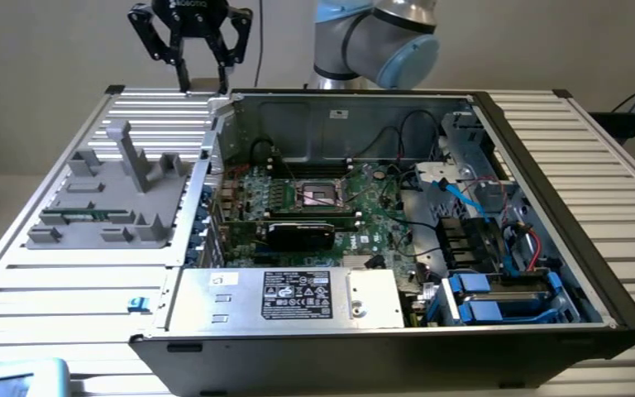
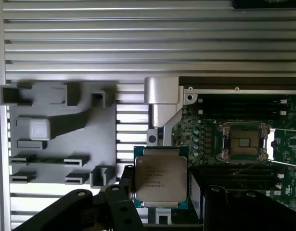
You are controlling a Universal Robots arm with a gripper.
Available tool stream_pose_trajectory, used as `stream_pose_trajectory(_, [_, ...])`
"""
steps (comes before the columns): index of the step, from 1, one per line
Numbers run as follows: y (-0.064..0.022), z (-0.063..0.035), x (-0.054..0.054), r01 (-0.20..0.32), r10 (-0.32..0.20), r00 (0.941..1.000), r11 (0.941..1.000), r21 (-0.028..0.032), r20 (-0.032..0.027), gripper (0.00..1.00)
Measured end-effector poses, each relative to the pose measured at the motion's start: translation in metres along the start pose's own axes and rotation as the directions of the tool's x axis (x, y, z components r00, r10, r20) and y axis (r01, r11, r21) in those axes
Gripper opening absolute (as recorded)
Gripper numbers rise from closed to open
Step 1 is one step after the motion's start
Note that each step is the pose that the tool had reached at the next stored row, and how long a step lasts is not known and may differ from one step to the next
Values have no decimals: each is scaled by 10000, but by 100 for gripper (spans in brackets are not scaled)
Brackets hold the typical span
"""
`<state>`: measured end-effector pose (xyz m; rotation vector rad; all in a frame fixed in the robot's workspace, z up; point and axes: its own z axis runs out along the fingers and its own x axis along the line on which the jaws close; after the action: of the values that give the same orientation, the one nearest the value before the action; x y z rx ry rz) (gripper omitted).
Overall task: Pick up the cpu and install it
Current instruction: 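Pick up the cpu and move it towards the insertion slot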
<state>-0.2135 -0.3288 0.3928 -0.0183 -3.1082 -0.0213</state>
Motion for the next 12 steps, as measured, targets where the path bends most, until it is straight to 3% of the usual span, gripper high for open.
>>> stream_pose_trajectory(12, [3, -12, -358, 0, 0, 10000, 10000, 0, 0, 55])
